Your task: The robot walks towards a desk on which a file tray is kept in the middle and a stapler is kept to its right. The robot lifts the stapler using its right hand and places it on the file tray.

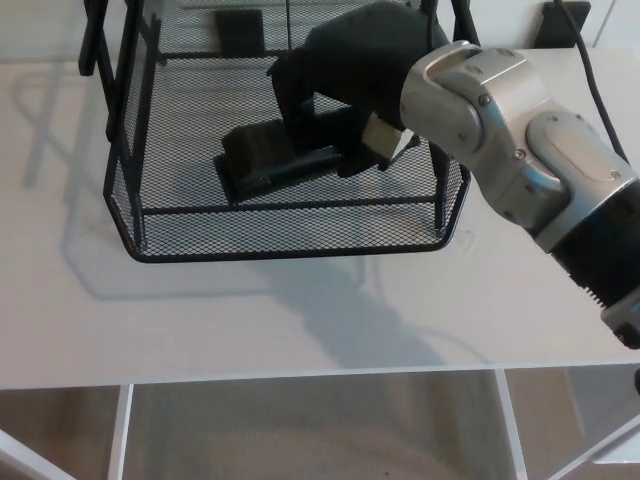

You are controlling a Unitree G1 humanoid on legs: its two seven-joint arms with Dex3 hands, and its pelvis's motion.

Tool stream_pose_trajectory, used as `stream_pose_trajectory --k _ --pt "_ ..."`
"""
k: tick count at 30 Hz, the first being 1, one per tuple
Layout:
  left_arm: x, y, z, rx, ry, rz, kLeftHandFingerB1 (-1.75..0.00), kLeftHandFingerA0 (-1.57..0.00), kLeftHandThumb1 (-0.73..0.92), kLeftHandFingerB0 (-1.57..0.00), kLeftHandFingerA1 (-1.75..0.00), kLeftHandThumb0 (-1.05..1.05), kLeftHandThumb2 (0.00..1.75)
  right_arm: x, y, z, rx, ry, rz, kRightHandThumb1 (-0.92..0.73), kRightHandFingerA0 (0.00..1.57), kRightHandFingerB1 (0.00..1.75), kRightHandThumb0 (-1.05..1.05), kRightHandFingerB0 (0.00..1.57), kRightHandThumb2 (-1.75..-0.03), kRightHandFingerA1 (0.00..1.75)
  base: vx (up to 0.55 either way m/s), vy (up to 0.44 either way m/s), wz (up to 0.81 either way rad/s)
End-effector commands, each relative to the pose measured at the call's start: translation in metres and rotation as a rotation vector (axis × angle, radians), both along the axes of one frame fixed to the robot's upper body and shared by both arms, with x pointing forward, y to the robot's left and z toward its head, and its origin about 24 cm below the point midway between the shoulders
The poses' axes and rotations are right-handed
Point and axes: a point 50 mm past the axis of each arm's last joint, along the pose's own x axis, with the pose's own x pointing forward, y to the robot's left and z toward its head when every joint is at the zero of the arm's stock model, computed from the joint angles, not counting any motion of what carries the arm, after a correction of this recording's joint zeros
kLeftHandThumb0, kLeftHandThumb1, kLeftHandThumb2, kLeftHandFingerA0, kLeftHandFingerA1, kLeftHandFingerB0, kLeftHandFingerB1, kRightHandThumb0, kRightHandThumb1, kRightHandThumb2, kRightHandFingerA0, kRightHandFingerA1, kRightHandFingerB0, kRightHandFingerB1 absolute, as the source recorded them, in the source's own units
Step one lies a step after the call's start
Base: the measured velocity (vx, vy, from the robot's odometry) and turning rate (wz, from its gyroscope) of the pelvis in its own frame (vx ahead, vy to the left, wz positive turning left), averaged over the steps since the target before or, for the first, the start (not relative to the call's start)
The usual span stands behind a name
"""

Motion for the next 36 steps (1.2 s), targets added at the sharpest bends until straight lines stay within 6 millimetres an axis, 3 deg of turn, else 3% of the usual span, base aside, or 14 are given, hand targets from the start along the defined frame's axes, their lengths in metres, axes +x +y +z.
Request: stream_pose_trajectory --k 1,4,8,9,10,14,15,16,19,23,24,28,29,36 --pt "0.002 0.007 0.009 0.034 -0.011 -0.025 -0.45 -0.33 0.66 -0.15 -0.54 -0.61 0.89 -0.001 -0.003 -0.001 0.043 -0.019 0.022 -0.67 0.59 0.34 -0.38 0.42 -0.60 0.75 0.00 0.000 0.00" --pt "0.002 0.006 0.009 0.029 -0.019 -0.023 -0.44 -0.33 0.66 -0.15 -0.54 -0.60 0.89 0.002 -0.002 0.007 -0.059 0.020 -0.025 -0.43 0.00 0.38 -0.52 0.01 -0.86 0.36 0.00 0.000 0.00" --pt "0.000 0.006 0.008 0.043 -0.016 -0.043 -0.34 -0.37 0.81 -0.20 -0.43 -0.56 0.63 0.004 -0.001 0.013 -0.095 0.015 -0.045 -0.42 0.00 0.13 -0.76 0.05 -0.75 0.10 0.00 0.000 0.00" --pt "0.000 0.006 0.007 0.044 -0.012 -0.036 -0.44 -0.32 0.66 -0.15 -0.53 -0.61 0.89 0.005 -0.002 0.014 -0.088 0.019 -0.049 -0.44 0.00 0.04 -0.82 0.12 -0.74 0.05 0.00 0.000 0.00" --pt "-0.001 0.006 0.007 0.046 -0.010 -0.034 -0.34 -0.37 0.81 -0.20 -0.44 -0.57 0.63 0.006 -0.003 0.016 -0.090 0.017 -0.048 -0.47 0.00 0.00 -0.84 0.12 -0.76 0.07 0.00 0.000 0.00" --pt "-0.001 0.007 0.007 0.042 -0.011 -0.031 -0.44 -0.31 0.67 -0.16 -0.52 -0.61 0.88 0.006 -0.005 0.020 -0.134 -0.008 -0.064 -0.49 0.00 0.00 -0.86 0.00 -0.82 0.13 0.00 0.000 0.00" --pt "-0.001 0.007 0.008 0.041 -0.012 -0.039 -0.36 -0.37 0.81 -0.20 -0.45 -0.56 0.63 0.005 -0.005 0.020 -0.141 -0.016 -0.069 -0.49 0.00 0.00 -0.85 0.00 -0.82 0.12 0.00 0.000 0.00" --pt "-0.001 0.007 0.009 0.043 -0.011 -0.040 -0.45 -0.34 0.66 -0.16 -0.54 -0.61 0.90 0.005 -0.005 0.020 -0.137 -0.019 -0.066 -0.49 0.00 0.00 -0.85 0.00 -0.83 0.12 0.00 0.000 0.00" --pt "-0.001 0.007 0.008 0.040 -0.006 -0.033 -0.44 -0.32 0.67 -0.14 -0.53 -0.61 0.90 0.005 -0.006 0.025 -0.152 -0.031 -0.061 -0.47 0.00 0.00 -0.84 0.00 -0.83 0.16 0.00 0.000 0.00" --pt "-0.003 0.007 0.007 0.036 -0.013 -0.014 -0.35 -0.37 0.81 -0.20 -0.45 -0.55 0.62 0.003 -0.010 0.051 -0.167 -0.060 -0.077 -0.52 0.00 0.00 -0.90 0.00 -0.86 0.15 0.00 0.000 0.00" --pt "-0.003 0.007 0.008 0.029 -0.014 -0.004 -0.45 -0.33 0.66 -0.15 -0.54 -0.60 0.89 0.001 -0.012 0.060 -0.159 -0.055 -0.081 -0.52 0.00 0.00 -0.90 0.00 -0.86 0.14 0.00 0.000 0.00" --pt "-0.002 0.008 0.009 0.035 -0.013 0.000 -0.44 -0.32 0.65 -0.15 -0.53 -0.61 0.89 -0.006 -0.024 0.099 -0.059 0.042 -0.095 -0.56 0.00 0.00 -0.98 0.00 -0.88 0.13 0.00 0.000 0.00" --pt "-0.003 0.007 0.008 0.031 -0.013 0.007 -0.34 -0.41 0.79 -0.19 -0.48 -0.56 0.63 -0.010 -0.030 0.112 0.002 0.066 -0.090 -0.57 0.00 0.00 -1.00 0.00 -0.87 0.12 0.00 0.000 0.00" --pt "-0.013 0.009 0.006 0.040 0.020 -0.015 -0.45 -0.30 0.67 -0.17 -0.52 -0.62 0.88 -0.048 -0.094 0.191 0.294 0.002 -0.045 -0.67 0.00 0.07 -1.05 0.00 -1.00 0.21 0.00 0.000 0.00"
